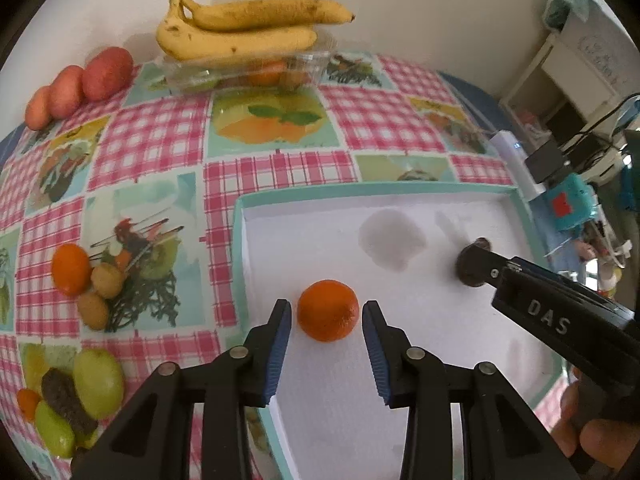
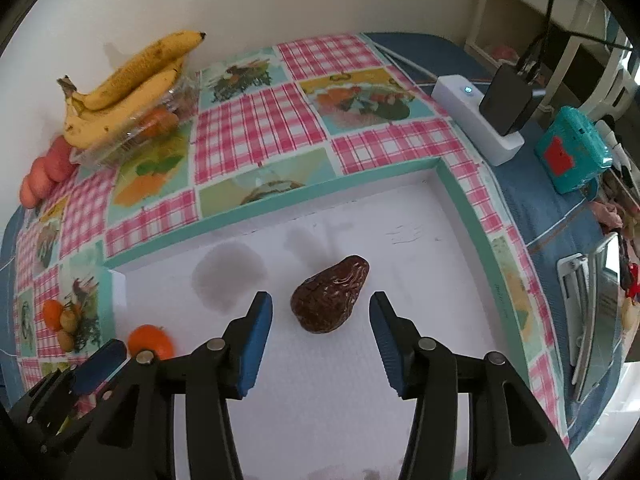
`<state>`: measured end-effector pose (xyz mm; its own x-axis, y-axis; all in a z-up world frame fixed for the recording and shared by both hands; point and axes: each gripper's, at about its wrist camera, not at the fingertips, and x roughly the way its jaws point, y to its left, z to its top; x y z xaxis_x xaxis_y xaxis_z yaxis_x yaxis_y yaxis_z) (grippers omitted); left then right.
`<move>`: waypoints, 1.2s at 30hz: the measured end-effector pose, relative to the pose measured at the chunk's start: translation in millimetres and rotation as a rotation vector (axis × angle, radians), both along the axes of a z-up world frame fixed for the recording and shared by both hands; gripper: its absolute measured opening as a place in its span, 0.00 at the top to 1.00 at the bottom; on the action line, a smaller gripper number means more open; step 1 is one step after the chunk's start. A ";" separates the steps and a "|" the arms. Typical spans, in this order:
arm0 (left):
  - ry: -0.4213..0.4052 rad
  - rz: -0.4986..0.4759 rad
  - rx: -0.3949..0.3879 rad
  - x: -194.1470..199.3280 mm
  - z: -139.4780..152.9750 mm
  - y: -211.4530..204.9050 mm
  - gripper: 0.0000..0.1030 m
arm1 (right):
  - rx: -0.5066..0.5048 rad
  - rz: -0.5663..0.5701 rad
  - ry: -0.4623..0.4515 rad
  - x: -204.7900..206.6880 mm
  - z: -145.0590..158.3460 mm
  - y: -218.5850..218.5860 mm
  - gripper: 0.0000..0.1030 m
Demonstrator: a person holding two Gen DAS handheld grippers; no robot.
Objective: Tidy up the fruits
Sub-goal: 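Carry the date into the white tray and open the right tool while the left releases the tangerine there, then grasp a green pear with the right tool while the left tool grasps another tangerine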
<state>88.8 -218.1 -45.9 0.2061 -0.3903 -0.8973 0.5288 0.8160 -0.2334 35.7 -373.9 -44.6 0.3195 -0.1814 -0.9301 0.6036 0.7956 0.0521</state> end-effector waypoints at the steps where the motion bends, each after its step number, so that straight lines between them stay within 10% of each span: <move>1: -0.005 0.004 -0.004 -1.9 4.6 3.0 0.56 | -0.005 0.002 -0.001 -2.4 3.9 2.5 0.50; 19: -0.161 0.354 0.074 -3.8 34.2 149.9 0.00 | -0.027 0.072 -0.045 -31.6 11.1 64.1 0.07; 36: -0.143 0.574 0.029 3.4 50.2 263.4 0.00 | 0.042 0.179 -0.150 -4.8 30.6 152.9 0.07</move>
